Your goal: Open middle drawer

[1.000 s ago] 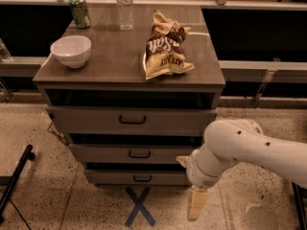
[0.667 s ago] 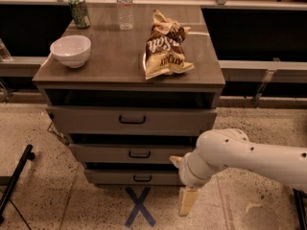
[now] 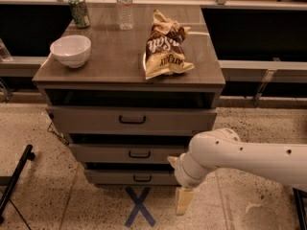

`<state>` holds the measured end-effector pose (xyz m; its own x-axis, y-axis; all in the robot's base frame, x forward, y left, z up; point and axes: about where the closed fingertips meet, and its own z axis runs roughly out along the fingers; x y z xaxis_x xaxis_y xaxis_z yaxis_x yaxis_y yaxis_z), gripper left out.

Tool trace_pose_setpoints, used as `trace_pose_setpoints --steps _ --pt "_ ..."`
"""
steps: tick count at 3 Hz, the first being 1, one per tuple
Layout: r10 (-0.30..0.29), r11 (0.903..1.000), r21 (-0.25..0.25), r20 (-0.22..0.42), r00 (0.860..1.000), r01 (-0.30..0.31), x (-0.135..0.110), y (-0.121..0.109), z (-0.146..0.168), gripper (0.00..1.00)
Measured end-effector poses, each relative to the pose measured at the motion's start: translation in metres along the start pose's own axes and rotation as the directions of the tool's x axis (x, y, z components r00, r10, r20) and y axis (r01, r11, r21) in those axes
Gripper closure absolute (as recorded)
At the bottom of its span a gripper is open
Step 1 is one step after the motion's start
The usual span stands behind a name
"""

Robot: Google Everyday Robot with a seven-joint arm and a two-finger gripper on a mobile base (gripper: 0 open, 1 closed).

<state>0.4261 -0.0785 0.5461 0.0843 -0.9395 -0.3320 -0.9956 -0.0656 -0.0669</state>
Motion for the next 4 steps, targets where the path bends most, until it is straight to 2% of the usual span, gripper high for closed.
trace_pose_setpoints --steps 1,2,3,4 --pt "0.010 0.9986 0.051 -0.025 1.000 -0.008 0.009 -0.023 0.019 0.00" --pt "0.064 0.9880 0.139 0.031 0.997 -0.068 0.028 -0.055 0.033 0.00" --pt "0.101 0.9751 0.188 0.096 0.990 -0.118 0.048 -0.067 0.034 0.00" --pt "0.135 0.9619 0.207 0.208 0.969 -0.179 0.062 -0.076 0.039 0.00"
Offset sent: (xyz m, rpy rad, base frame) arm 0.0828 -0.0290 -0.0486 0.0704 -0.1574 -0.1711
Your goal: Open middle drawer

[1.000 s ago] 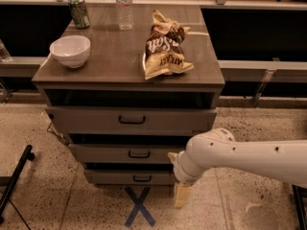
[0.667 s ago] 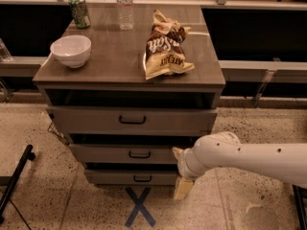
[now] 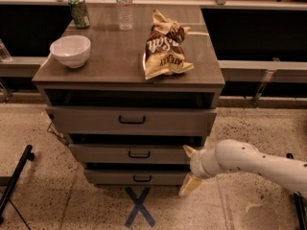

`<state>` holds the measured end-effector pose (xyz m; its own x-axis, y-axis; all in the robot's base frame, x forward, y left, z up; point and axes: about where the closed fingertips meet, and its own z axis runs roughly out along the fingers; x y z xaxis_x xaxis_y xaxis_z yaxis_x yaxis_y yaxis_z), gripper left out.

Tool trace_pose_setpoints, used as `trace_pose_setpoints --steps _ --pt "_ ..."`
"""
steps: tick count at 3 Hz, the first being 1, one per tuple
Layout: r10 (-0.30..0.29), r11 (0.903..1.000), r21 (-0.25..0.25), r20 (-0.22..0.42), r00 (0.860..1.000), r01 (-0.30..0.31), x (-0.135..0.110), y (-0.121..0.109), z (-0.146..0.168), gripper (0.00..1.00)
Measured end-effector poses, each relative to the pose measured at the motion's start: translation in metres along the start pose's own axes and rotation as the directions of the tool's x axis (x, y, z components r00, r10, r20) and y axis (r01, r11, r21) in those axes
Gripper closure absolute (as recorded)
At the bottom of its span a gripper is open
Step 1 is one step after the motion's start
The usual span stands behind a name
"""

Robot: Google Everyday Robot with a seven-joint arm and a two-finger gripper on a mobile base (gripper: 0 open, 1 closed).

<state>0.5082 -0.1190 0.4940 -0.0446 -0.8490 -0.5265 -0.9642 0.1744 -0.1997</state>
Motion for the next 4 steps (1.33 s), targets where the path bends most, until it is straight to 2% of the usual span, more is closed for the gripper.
trace_pose_setpoints --steps 1,2,3,4 --pt "0.018 0.9993 0.033 0.013 1.000 -0.019 0.022 -0.014 0.005 0.00" --pt "0.021 0.9990 0.040 -0.008 1.000 -0.021 0.033 -0.040 0.033 0.00" --pt "0.016 0.9991 0.039 -0.018 1.000 -0.015 0.035 -0.052 0.047 0.00" --pt "0.040 0.9983 0.040 0.037 0.999 -0.041 0.041 -0.061 0.061 0.00"
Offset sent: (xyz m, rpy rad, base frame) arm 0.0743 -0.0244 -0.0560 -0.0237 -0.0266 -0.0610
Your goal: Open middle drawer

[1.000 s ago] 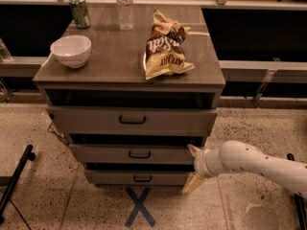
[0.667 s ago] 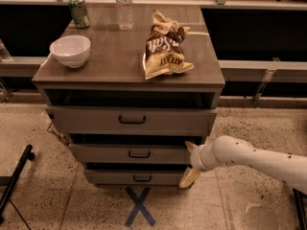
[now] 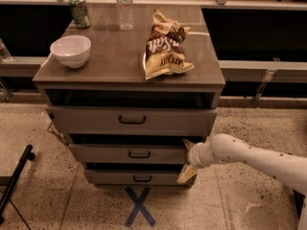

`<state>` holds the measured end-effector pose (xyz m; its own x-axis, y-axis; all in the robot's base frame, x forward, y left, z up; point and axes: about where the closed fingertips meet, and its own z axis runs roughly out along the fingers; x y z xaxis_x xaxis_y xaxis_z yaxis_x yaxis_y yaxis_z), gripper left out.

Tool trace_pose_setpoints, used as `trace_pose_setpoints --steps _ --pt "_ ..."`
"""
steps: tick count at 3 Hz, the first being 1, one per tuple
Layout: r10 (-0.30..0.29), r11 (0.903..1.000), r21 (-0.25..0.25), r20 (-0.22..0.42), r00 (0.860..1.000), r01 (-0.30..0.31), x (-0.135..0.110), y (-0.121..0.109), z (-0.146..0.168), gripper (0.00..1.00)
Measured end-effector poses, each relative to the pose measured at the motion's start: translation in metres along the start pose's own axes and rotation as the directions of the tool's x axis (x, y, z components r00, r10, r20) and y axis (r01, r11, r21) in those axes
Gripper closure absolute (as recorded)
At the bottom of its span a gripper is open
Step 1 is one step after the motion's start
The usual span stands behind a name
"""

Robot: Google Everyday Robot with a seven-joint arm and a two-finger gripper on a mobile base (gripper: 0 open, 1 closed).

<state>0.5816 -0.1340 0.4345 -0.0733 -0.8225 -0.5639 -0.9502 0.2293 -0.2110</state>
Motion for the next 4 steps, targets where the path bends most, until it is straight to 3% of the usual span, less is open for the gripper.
trace_pose_setpoints --steps 1,3,4 --pt "-0.003 0.9999 -0.010 -0.007 1.000 0.003 0.0001 0.0011 0.0020 0.00" --pt "-0.013 0.9995 -0.029 -0.020 1.000 0.012 -0.0011 0.0038 0.0021 0.26" --pt "-0.015 0.9992 -0.036 -0.020 1.000 0.014 -0.0012 0.0052 0.0026 0.33"
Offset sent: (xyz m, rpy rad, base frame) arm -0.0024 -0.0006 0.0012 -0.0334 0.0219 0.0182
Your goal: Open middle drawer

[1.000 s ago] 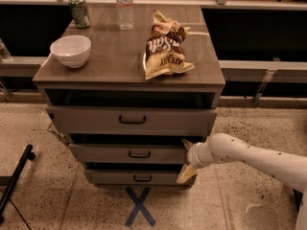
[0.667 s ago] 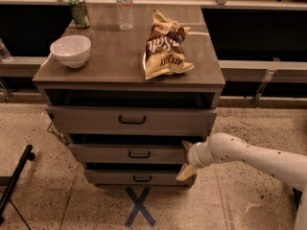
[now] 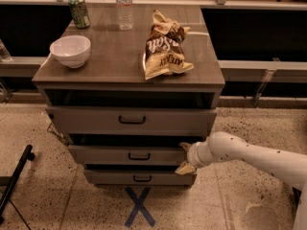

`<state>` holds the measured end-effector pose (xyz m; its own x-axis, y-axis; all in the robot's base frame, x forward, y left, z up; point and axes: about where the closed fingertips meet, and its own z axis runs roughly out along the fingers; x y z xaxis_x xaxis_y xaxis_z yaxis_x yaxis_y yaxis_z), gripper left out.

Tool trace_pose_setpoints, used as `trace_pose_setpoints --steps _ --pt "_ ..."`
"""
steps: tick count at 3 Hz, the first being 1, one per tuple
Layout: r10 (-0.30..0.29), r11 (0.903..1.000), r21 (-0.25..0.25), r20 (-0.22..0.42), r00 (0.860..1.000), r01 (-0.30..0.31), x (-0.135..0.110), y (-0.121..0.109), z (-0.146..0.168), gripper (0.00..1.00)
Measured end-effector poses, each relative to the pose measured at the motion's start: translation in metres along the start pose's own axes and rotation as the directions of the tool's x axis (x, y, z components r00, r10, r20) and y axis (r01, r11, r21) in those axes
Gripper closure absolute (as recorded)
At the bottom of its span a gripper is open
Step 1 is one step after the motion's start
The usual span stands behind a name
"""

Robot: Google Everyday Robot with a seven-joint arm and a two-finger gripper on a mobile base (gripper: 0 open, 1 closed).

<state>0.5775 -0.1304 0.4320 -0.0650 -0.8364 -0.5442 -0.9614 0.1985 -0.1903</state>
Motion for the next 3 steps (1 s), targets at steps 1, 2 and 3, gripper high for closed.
trace_pose_setpoints --steps 1,2,3 --pt "0.000 1.0000 -0.004 0.002 1.000 0.000 0.000 0.002 -0.001 0.37" --pt "0.000 1.0000 -0.004 0.002 1.000 0.000 0.000 0.002 -0.001 0.37" --pt "-0.005 0.9986 -0.053 0.025 1.000 0.007 0.003 0.026 -0.012 0.34"
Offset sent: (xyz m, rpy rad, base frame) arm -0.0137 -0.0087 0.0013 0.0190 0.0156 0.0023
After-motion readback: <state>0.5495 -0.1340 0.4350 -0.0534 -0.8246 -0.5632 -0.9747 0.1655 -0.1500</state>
